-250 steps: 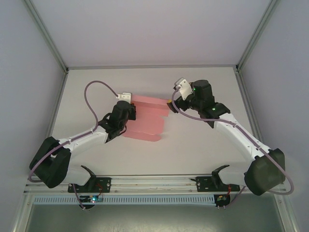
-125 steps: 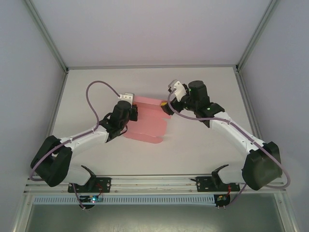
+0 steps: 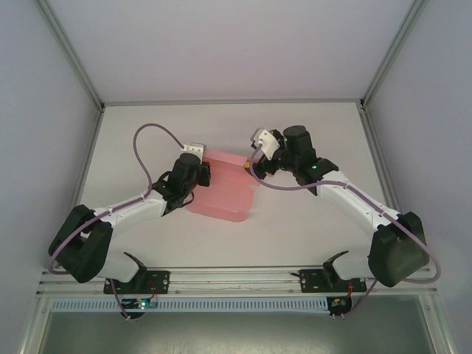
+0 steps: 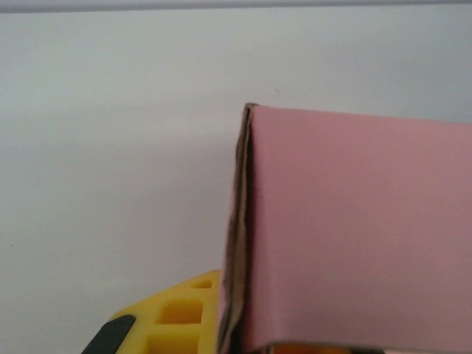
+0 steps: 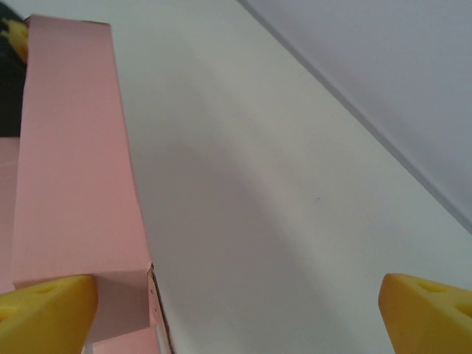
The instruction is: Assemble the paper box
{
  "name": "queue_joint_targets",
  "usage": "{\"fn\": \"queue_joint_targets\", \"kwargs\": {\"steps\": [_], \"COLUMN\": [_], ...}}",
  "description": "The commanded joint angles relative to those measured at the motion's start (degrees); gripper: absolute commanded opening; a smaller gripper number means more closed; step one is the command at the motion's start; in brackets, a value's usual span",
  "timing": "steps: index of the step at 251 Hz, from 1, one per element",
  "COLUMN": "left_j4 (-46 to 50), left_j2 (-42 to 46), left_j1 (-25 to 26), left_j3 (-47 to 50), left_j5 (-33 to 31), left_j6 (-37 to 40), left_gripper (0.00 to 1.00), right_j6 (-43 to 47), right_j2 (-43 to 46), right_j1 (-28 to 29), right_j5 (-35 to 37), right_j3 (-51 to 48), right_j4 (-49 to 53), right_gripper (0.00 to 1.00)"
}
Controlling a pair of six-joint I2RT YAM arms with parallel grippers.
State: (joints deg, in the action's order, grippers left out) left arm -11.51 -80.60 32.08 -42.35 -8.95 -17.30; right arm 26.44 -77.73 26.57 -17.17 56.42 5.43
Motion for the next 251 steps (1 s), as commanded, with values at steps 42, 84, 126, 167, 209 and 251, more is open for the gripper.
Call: {"fn": "queue_joint_targets", "kwargs": {"steps": [42,84,126,167,209,251], "left_j4": [-2.84,-2.00,-2.43,-2.26,-4.61,-5.06], "left_j2": [1.51,0.97,-0.36,-1.99,-4.26,-6.85], "left_j1": [0.70,0.71,0.73,0.75,0.75,0.99], "left_j3": [-3.96,-4.40,-5.00,-5.03,-4.65,-6.88], "left_j5": [5.01,5.74,8.39,8.27,8.95,7.56], "left_j6": [-0.28,-0.18,0.22,-0.82,-2.66,-5.03], "left_gripper": [0.00,0.00,0.00,0.00,0.00,0.00], "right_j6": [6.59,7.42,0.50,-10.49,-17.03,-18.02], "right_j2": [1.34,1.58,1.07,1.36,0.40,-0.90], "right_j1": [-2.92,-3.62,-3.68,-3.32,-0.64,5.16], "right_j5": [-6.42,-6.37,-5.72,-1.19,9.72,27.69], "right_j3": [-1.27,-2.19,-2.76,-5.12,-5.49,-6.24], "right_j4": [4.96,4.35,-4.32,-18.19,-24.47,-30.00], "right_gripper": [0.98,0.98,0.98,0.98,0.98,0.98]}}
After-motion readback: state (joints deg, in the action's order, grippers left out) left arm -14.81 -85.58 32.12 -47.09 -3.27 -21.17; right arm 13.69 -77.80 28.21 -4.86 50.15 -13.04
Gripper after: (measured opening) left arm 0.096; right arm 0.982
